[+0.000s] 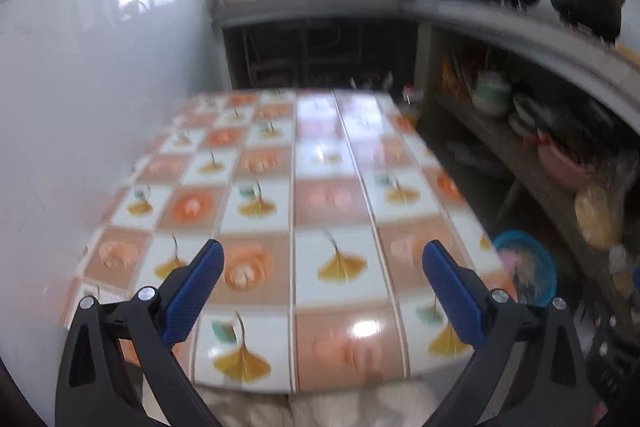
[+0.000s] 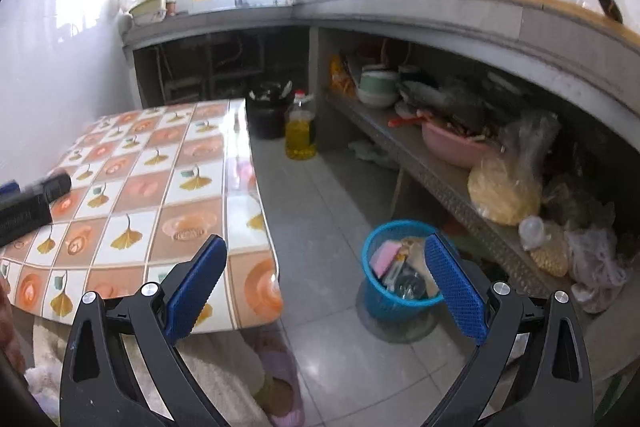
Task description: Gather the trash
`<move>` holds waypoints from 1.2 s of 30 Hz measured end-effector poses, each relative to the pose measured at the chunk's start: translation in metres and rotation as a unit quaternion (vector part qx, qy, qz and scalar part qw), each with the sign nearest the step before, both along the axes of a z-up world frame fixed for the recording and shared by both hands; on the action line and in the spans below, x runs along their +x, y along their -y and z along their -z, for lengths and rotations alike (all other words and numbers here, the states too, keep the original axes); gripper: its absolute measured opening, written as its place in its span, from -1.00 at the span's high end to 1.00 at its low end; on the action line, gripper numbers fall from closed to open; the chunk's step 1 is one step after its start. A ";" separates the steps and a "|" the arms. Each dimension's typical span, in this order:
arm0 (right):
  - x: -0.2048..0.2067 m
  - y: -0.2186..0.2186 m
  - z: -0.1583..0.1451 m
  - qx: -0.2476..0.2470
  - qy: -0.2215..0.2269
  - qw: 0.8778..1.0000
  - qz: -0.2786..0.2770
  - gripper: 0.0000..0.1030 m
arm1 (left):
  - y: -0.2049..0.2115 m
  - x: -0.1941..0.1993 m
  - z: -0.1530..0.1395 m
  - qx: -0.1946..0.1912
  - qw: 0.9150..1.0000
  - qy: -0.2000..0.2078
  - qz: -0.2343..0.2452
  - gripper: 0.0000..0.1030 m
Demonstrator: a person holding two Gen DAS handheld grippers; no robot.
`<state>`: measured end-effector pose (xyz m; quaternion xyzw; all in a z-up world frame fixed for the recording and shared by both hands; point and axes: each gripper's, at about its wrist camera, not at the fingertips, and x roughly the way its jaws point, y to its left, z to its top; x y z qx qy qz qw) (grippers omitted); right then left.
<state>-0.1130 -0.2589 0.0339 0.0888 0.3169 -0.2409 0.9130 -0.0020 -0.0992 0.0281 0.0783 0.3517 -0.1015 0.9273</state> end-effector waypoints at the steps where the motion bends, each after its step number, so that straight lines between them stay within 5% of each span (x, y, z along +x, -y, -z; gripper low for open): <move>1: -0.001 -0.001 0.003 0.004 -0.006 1.000 -0.002 -0.85 | 0.002 -0.001 0.006 0.011 1.000 -0.015 0.005 -0.89; 5: -0.005 0.004 0.015 0.018 -0.034 0.999 0.001 -0.85 | 0.005 -0.002 0.025 0.045 0.997 -0.055 0.008 -0.89; 11: -0.013 0.012 0.021 0.018 -0.050 0.998 0.023 -0.85 | -0.001 0.001 0.030 0.044 0.997 -0.070 -0.012 -0.89; 36: -0.026 0.036 0.016 0.003 -0.057 0.997 0.050 -0.85 | 0.021 -0.003 0.026 0.078 0.995 -0.061 0.026 -0.89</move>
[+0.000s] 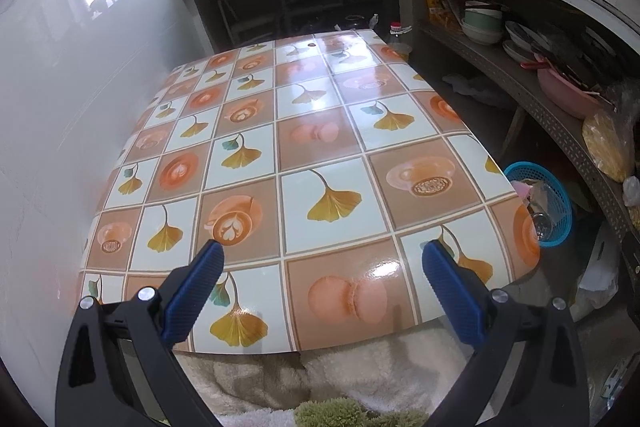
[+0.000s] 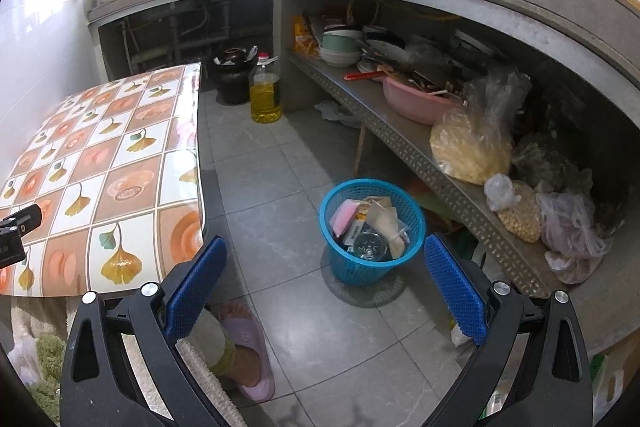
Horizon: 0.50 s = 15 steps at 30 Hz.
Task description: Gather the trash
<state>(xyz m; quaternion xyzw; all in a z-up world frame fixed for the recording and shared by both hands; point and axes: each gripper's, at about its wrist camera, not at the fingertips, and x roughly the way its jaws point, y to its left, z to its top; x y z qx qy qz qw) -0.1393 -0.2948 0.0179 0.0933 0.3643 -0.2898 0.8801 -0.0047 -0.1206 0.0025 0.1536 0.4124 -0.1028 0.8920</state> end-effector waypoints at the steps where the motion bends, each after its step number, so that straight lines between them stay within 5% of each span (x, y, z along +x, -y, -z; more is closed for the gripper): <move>1: 0.000 0.000 0.000 0.000 0.000 1.000 0.000 -0.85 | 0.000 0.000 0.000 0.001 1.000 0.000 0.001 -0.89; 15: 0.004 -0.003 -0.001 -0.007 -0.002 1.000 -0.007 -0.85 | 0.001 -0.001 0.000 0.003 1.000 -0.006 0.013 -0.89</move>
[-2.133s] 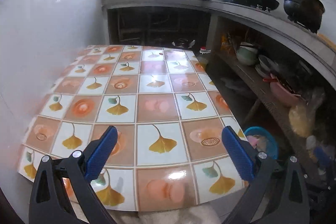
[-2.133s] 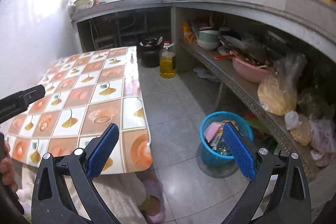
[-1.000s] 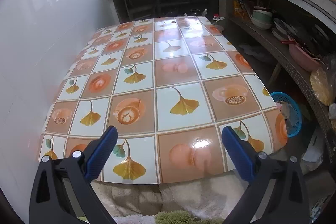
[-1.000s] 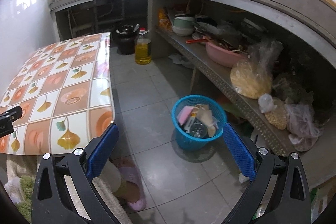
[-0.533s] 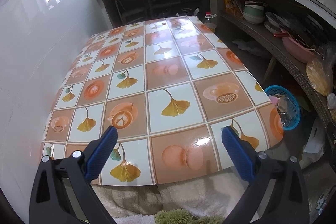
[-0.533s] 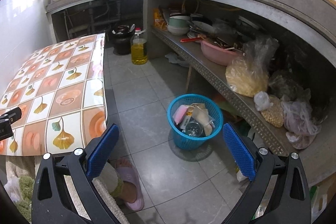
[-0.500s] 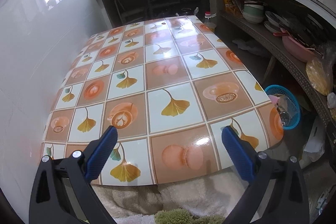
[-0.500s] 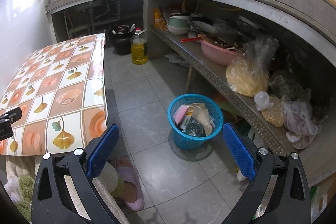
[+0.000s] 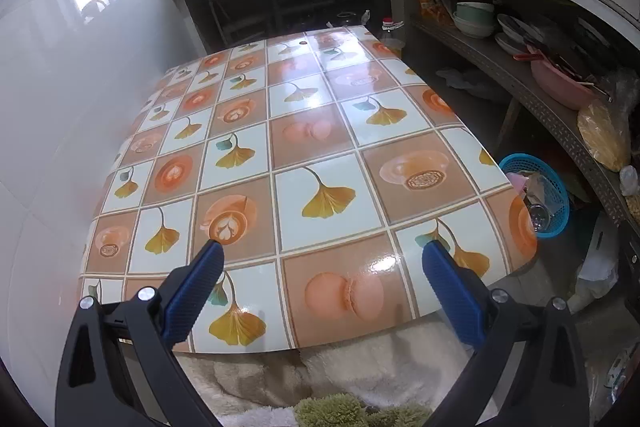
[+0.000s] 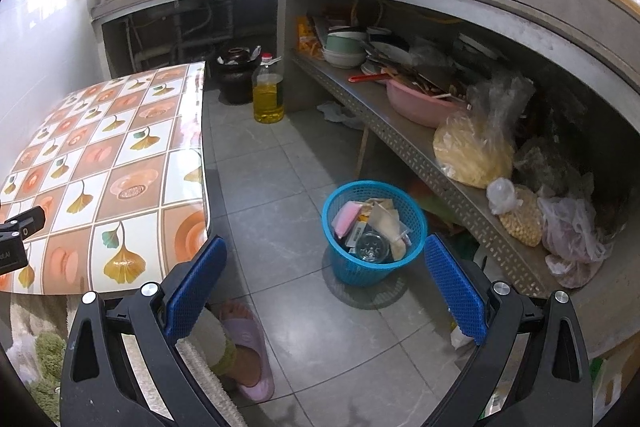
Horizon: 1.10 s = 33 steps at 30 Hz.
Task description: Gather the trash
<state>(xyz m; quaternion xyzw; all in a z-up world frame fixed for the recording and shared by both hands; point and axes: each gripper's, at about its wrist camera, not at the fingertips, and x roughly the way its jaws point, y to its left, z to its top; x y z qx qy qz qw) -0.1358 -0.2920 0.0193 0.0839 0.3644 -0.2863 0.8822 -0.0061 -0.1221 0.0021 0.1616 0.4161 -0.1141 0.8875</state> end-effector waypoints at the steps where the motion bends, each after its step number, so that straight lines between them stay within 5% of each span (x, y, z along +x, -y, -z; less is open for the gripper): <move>1: 0.000 0.001 -0.001 -0.001 0.000 1.000 -0.001 -0.85 | 0.000 0.000 0.000 -0.001 1.000 0.001 0.000 -0.89; 33: 0.003 0.000 -0.005 -0.007 0.001 1.000 -0.009 -0.85 | -0.004 0.000 -0.003 -0.005 1.000 0.003 -0.001 -0.89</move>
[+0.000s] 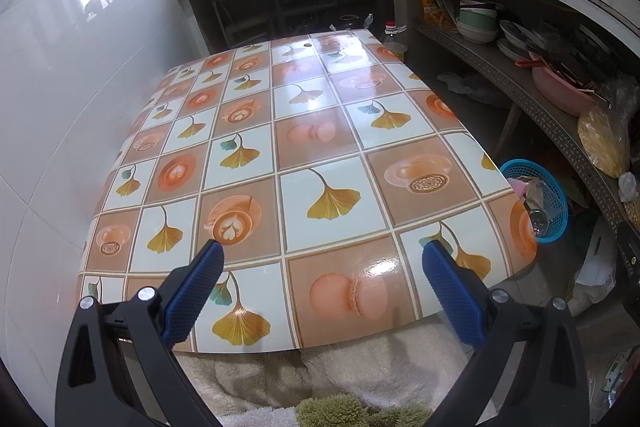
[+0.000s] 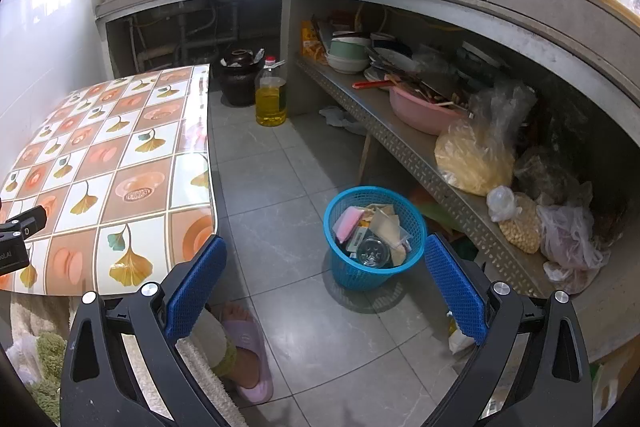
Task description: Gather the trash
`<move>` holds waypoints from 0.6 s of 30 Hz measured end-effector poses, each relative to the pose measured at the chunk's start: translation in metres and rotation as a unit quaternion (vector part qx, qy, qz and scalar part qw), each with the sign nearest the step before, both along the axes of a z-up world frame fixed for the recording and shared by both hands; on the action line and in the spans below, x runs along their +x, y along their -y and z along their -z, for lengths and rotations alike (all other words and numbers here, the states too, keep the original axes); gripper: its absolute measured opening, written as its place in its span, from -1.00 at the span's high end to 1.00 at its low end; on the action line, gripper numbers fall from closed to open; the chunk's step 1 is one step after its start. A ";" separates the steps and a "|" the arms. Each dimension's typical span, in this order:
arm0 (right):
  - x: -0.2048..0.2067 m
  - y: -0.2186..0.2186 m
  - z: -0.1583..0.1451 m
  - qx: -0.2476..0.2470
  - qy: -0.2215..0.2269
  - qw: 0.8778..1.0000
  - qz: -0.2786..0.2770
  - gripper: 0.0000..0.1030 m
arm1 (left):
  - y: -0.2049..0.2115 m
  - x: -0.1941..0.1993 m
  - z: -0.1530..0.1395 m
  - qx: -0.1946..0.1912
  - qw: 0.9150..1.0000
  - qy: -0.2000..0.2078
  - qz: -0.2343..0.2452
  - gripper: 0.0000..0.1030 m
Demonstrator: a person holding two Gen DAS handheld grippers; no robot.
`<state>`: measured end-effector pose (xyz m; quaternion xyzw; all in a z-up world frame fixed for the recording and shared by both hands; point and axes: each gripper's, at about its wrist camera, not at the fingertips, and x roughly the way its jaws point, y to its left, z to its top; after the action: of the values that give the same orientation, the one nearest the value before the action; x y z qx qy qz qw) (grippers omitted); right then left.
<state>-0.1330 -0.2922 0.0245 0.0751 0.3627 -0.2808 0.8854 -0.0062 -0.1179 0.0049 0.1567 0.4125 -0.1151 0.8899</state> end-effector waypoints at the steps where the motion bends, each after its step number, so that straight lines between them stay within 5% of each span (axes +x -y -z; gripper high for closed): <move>1: 0.000 0.000 0.001 0.000 0.000 1.000 0.001 -0.85 | 0.000 0.000 0.000 0.000 1.000 0.000 0.000 -0.89; 18: 0.000 -0.001 -0.001 -0.001 0.001 1.000 -0.001 -0.85 | -0.001 0.000 0.000 -0.001 1.000 0.000 0.000 -0.89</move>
<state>-0.1328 -0.2907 0.0250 0.0741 0.3615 -0.2805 0.8861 -0.0060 -0.1174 0.0050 0.1561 0.4122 -0.1154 0.8902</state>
